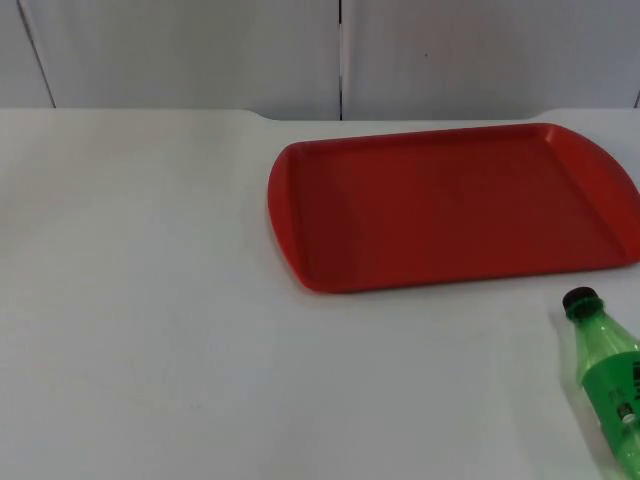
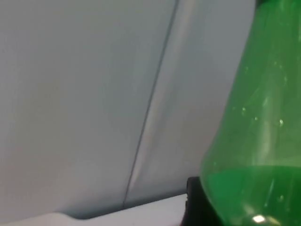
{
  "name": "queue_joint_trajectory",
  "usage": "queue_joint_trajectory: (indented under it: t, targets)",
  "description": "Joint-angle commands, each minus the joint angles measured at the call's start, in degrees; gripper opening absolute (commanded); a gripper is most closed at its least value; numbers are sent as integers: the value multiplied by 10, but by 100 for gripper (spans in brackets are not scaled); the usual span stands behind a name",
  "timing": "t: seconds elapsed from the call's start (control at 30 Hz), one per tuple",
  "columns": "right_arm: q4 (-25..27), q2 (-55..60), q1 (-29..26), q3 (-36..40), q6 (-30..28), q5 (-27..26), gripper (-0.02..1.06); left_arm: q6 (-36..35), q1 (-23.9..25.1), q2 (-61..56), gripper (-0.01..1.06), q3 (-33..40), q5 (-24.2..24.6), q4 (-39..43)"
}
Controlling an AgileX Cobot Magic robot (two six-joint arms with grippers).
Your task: Place the bottle upright on the tray.
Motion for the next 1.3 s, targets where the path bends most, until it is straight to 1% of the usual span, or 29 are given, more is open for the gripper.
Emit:
queue_joint_trajectory:
  t: [0.0, 0.1, 0.17, 0.23, 0.27, 0.33, 0.43, 0.47, 0.5, 0.57, 0.63, 0.67, 0.73, 0.83, 0.87, 0.93, 1.03, 1.07, 1.17, 1.2, 1.23, 1.27]
  targets:
    - [1, -2, -4, -1, 0, -3, 104, 3, -13, -8, 0, -3, -23, -10]
    - [1, -2, -4, -1, 0, -3, 104, 12, -21, -8, 0, -3, -31, -13]
    - [1, -2, -4, -1, 0, -3, 104, 35, -32, -8, 0, -3, -43, -14]
    - [1, -2, -4, -1, 0, -3, 104, 42, -40, -8, 0, -3, -65, -14]
    - [1, -2, -4, -1, 0, -3, 104, 42, -40, -8, 0, -3, -65, -14]
    - [1, -2, -4, -1, 0, -3, 104, 42, -41, -8, 0, 0, -91, -24]
    - [1, -2, -4, -1, 0, -3, 104, 51, -41, -12, 0, 40, -154, -38]
    - [1, -2, -4, -1, 0, -3, 104, 51, -41, -12, 0, 40, -154, -38]
    - [1, -2, -4, -1, 0, -3, 104, 52, -41, -16, 0, 63, -175, -38]
    - [1, -2, -4, -1, 0, -3, 104, 52, -47, -22, 0, 114, -242, -38]
    - [1, -2, -4, -1, 0, -3, 104, 51, -52, -25, 0, 168, -328, -38]
    - [1, -2, -4, -1, 0, -3, 104, 51, -52, -25, 0, 168, -328, -38]
    - [1, -2, -4, -1, 0, -3, 104, 51, -55, -25, 0, 207, -384, -36]
    - [1, -2, -4, -1, 0, -3, 104, 51, -67, -22, 0, 261, -501, -35]
    - [1, -2, -4, -1, 0, -3, 104, 51, -67, -22, 0, 261, -501, -35]
    - [1, -2, -4, -1, 0, -3, 104, 49, -74, -14, 0, 279, -554, -20]
    - [1, -2, -4, -1, 0, -3, 104, 41, -76, 3, 0, 281, -572, 46]
    - [1, -2, -4, -1, 0, -3, 104, 41, -76, 3, 0, 281, -572, 46]
    - [1, -2, -4, -1, 0, -3, 104, 42, -76, 24, 0, 281, -575, 148]
    - [1, -2, -4, -1, 0, -3, 104, 25, -76, 31, 0, 281, -582, 162]
    - [1, -2, -4, -1, 0, -3, 104, 2, -76, 37, 0, 281, -603, 165]
    - [1, -2, -4, -1, 0, -3, 104, 2, -76, 37, 0, 281, -603, 165]
